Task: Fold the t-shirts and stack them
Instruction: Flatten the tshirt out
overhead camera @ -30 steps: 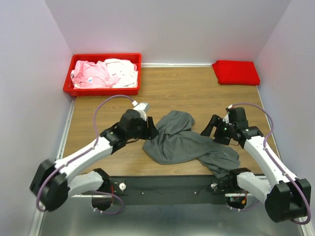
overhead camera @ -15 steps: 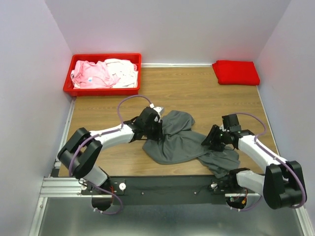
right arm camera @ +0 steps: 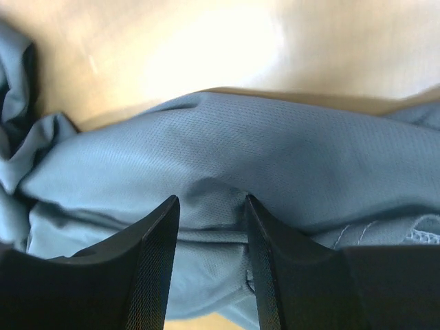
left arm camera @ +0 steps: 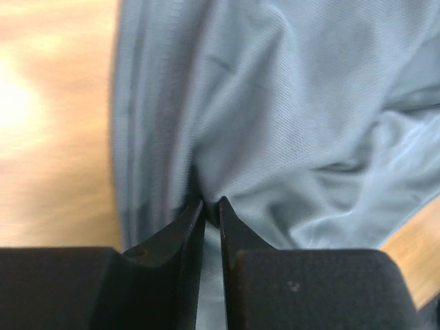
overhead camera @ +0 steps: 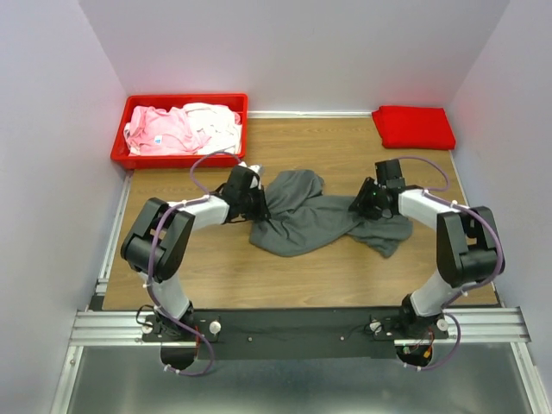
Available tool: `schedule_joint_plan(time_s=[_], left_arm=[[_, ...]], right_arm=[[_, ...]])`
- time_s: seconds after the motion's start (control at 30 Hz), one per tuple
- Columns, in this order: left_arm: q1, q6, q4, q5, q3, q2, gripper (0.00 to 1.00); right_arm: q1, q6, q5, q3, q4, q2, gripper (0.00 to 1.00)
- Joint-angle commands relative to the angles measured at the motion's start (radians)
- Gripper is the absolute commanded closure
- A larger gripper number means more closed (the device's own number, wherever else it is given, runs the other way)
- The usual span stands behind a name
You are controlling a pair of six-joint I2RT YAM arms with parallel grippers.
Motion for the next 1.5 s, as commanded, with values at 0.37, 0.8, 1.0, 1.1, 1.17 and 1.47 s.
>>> schedule_joint_plan(time_s=[0.37, 0.8, 1.0, 1.1, 1.17, 1.47], left_arm=[[-0.043, 0.042, -0.142, -0.315, 0.022, -0.356, 0.4], [0.14, 0.057, -0.337, -0.559, -0.188, -0.897, 0.22], [0.163, 0.077, -0.219, -0.622, -0.239, -0.972, 0.18], [0.169, 0.091, -0.19, -0.665, -0.248, -0.97, 0.17], [0.172, 0.094, -0.184, -0.688, -0.263, -0.978, 0.17], [0.195, 0.111, -0.172, -0.659, -0.262, -0.961, 0.18]], right_arm=[[0.017, -0.214, -0.001, 0.167, -0.056, -0.136, 0.26], [0.688, -0.443, 0.132, 0.129, -0.051, -0.094, 0.36], [0.84, -0.534, 0.213, 0.313, -0.048, 0.137, 0.41], [0.865, -0.569, 0.248, 0.386, -0.048, 0.23, 0.41], [0.873, -0.596, 0.259, 0.431, -0.05, 0.285, 0.42], [0.876, -0.63, 0.275, 0.514, -0.051, 0.419, 0.5]])
